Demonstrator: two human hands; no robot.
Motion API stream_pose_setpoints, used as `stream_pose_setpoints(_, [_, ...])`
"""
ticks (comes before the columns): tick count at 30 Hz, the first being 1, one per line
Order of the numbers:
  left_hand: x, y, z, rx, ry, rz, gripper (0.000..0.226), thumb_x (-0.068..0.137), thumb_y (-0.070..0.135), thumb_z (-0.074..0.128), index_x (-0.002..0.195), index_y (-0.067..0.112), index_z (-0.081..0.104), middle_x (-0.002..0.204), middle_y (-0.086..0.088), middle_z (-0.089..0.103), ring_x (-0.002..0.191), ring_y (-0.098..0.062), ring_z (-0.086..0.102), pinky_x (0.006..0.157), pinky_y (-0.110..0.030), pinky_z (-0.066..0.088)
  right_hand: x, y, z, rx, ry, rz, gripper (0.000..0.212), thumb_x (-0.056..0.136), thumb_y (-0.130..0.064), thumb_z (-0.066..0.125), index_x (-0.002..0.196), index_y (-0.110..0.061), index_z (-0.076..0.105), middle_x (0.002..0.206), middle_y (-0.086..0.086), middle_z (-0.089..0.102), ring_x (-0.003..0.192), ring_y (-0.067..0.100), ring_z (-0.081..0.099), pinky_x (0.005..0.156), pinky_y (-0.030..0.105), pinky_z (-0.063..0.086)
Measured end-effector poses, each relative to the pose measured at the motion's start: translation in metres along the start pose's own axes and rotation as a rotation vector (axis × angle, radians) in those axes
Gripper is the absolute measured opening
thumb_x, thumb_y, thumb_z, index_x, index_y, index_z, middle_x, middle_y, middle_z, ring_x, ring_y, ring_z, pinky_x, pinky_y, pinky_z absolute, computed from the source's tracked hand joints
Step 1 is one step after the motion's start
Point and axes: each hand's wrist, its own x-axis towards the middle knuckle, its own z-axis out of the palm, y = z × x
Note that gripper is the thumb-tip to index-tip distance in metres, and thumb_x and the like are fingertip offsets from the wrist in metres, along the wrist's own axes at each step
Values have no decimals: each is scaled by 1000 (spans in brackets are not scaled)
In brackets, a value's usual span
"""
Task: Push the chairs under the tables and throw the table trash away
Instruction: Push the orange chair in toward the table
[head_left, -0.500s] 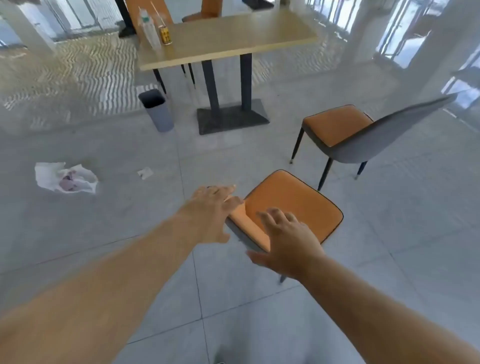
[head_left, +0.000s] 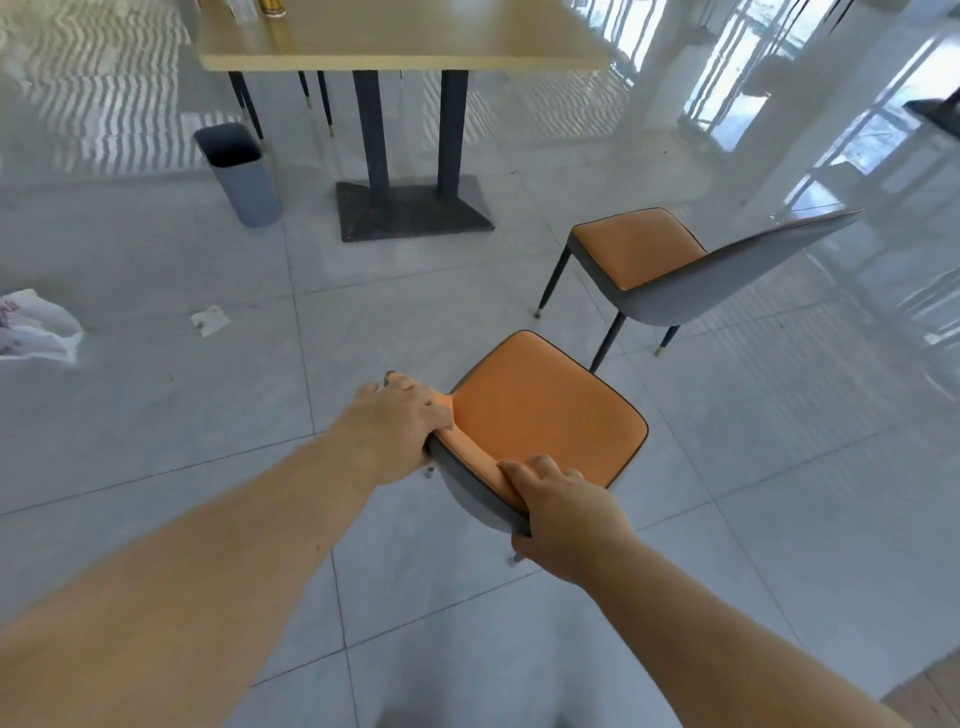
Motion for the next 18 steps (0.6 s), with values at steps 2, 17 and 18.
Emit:
stream_pose_setpoints(2, [-3, 6, 0, 15, 3, -14, 33, 97, 53, 61, 127, 38, 57, 124, 8, 55, 126, -21, 40, 92, -42, 38, 0, 6, -3, -6, -20, -10, 73, 93, -48, 63, 153, -45, 20, 137, 0, 48, 98, 27, 57, 74, 41, 58])
stream_pose_setpoints(17, [-6, 86, -5, -180, -157, -446, 46, 95, 59, 64, 131, 36, 47, 119, 3, 52, 110, -22, 50, 85, -40, 53, 61, 107, -52, -31, -33, -200, 29, 103, -16, 50, 125, -33, 58, 120, -3, 58, 109, 24, 52, 86, 38, 52])
stream_pose_setpoints(18, [-5, 88, -6, -207, -153, -468, 47, 95, 57, 65, 134, 38, 48, 121, 4, 53, 112, -22, 51, 88, -41, 54, 65, 110, -54, -19, -22, -225, 28, 103, -16, 50, 124, -33, 58, 119, -3, 59, 110, 23, 53, 87, 37, 52])
